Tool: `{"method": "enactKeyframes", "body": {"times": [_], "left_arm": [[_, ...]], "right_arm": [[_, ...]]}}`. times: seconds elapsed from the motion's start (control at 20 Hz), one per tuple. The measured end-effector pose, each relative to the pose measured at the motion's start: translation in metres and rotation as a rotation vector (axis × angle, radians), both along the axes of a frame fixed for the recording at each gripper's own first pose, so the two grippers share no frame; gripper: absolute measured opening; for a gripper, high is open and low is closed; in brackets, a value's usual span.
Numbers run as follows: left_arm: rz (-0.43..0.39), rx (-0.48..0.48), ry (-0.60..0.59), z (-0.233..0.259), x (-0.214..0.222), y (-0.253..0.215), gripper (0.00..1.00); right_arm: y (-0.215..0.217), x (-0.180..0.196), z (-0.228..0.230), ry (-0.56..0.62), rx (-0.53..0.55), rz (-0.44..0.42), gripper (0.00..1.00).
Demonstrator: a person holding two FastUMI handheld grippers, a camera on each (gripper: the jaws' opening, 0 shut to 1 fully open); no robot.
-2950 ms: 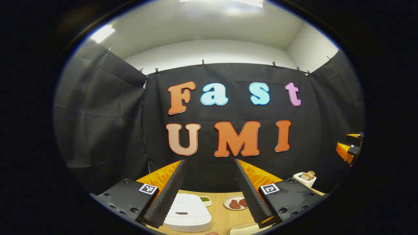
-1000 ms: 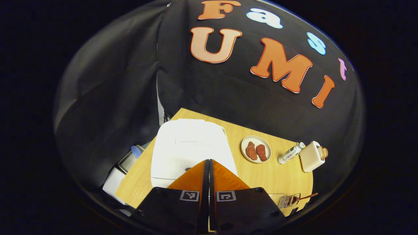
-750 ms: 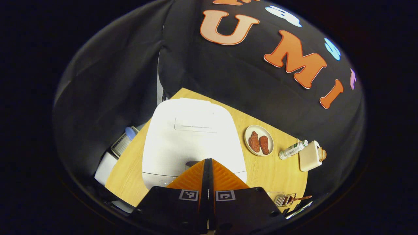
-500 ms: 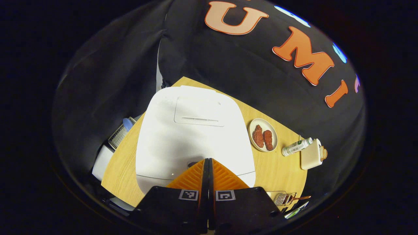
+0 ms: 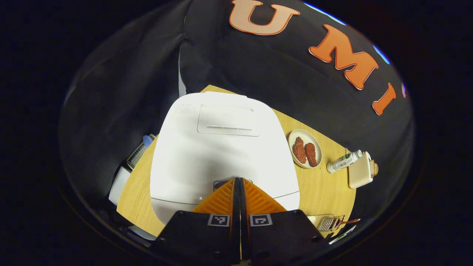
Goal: Close the left gripper, press the button to open the rice cooker; take a wooden spoon from the chopstick holder with the right hand, scoop a spoonful of rice and pour it into the rice cooker, then put the wooden spoon back into the chopstick holder.
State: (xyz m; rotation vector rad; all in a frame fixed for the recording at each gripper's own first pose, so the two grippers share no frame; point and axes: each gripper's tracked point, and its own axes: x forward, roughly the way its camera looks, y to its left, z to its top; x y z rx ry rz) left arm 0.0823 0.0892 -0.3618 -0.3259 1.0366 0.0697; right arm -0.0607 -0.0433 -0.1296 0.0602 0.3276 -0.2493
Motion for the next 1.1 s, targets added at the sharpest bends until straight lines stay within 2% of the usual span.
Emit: {"method": "enactKeyframes", "body": {"times": [0.2, 0.35, 0.6, 0.85, 1.0, 1.05, 1.1], "left_arm": [[0.02, 0.075, -0.197, 0.046, 0.005, 0.01, 0.06], [0.026, 0.176, -0.331, 0.086, 0.012, 0.024, 0.06], [0.024, 0.219, -0.48, 0.131, 0.003, 0.006, 0.06], [0.016, 0.327, -0.634, 0.181, -0.019, -0.003, 0.06], [0.018, 0.374, -0.701, 0.208, -0.034, -0.01, 0.06], [0.009, 0.37, -0.72, 0.212, -0.038, -0.018, 0.08], [-0.01, 0.366, -0.729, 0.218, -0.044, -0.028, 0.17]], "right_arm": [[-0.009, -0.007, -0.017, 0.044, 0.014, 0.0, 0.95], [-0.01, -0.011, -0.027, 0.068, 0.04, 0.009, 0.95], [-0.009, -0.015, -0.053, 0.119, 0.081, 0.036, 0.95], [0.003, -0.016, -0.096, 0.21, 0.128, 0.1, 0.96], [0.0, -0.02, -0.122, 0.263, 0.169, 0.109, 0.96], [-0.001, -0.021, -0.13, 0.28, 0.191, 0.108, 0.95], [-0.003, -0.023, -0.139, 0.296, 0.212, 0.106, 0.96]]}}
